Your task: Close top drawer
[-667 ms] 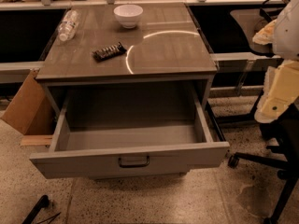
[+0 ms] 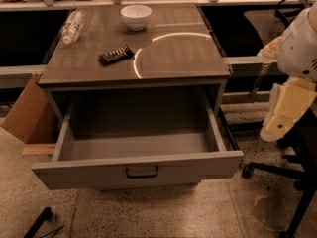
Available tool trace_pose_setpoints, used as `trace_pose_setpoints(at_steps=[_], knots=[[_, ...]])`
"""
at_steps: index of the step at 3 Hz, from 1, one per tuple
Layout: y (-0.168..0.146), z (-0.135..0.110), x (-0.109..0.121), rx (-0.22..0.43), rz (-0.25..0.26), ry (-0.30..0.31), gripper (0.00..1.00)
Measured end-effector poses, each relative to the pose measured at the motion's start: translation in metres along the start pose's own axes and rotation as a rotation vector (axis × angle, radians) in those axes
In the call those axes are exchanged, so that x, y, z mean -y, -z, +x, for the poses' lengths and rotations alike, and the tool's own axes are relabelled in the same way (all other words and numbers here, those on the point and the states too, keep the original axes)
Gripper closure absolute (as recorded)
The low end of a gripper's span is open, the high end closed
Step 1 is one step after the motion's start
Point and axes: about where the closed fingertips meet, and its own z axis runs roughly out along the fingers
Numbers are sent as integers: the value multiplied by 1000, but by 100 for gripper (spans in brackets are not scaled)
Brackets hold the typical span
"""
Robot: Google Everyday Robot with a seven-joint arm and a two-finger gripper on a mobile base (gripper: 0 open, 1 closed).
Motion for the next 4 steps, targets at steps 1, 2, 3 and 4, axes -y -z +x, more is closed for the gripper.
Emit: trace_pose_setpoints(at_steps=[1,2,3,4], knots=[[-44,-9,-27,64,-101,-8,0],[-98,-21,-69,124,-236,-26,0],[-98,-21,-69,123,-236,-26,0],[-111,-16,-72,88,-232,1,2]])
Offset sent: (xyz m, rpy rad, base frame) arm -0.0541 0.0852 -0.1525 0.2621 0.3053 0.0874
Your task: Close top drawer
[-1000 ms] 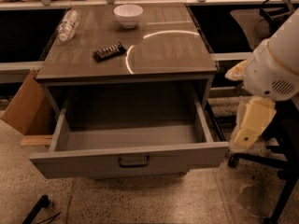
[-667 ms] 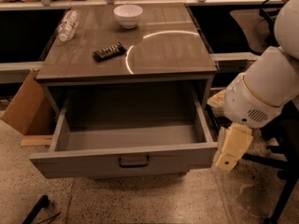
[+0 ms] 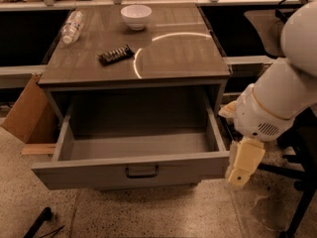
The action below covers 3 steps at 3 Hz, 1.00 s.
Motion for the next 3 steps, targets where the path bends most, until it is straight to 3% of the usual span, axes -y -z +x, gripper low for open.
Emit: trace_pose_setpoints(at_steps=[1,3], knots=[[-34,21,1,-72,5,34,25],[-96,62,12,-103,44,27,71]])
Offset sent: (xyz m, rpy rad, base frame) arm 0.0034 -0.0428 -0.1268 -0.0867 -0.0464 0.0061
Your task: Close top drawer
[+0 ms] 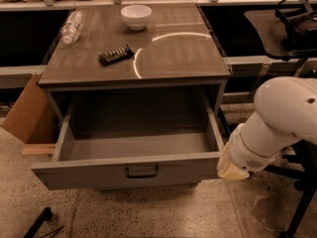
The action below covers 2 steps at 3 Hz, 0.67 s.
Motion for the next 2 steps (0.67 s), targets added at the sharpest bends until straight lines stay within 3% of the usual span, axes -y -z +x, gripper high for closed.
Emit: trace_pose_setpoints(at_steps=[1,2], knots=[[-39,14,7,-36,6,-20,94],[-65,21,17,-51,33,-44,100]])
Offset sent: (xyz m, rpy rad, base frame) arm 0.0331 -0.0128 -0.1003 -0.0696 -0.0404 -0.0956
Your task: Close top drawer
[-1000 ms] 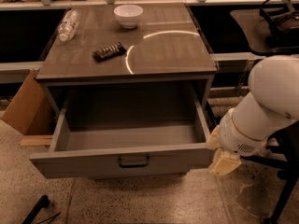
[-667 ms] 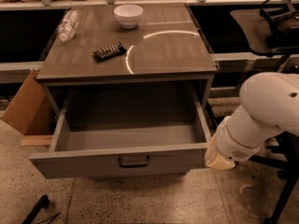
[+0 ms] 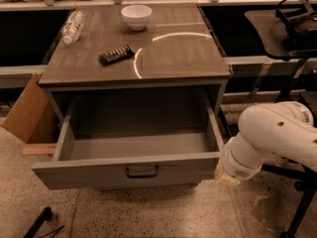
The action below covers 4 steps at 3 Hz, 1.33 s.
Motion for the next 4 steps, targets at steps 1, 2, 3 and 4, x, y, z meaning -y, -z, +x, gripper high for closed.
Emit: trace_pose_setpoints(at_steps=[1,2,3,4], knots=[[-11,-5,14,4,53,-20,100],[-13,-15,29,35,106,-36,100],[-16,-31,46,80,132,-40,100],[-16,-31,46,80,132,-40,100]])
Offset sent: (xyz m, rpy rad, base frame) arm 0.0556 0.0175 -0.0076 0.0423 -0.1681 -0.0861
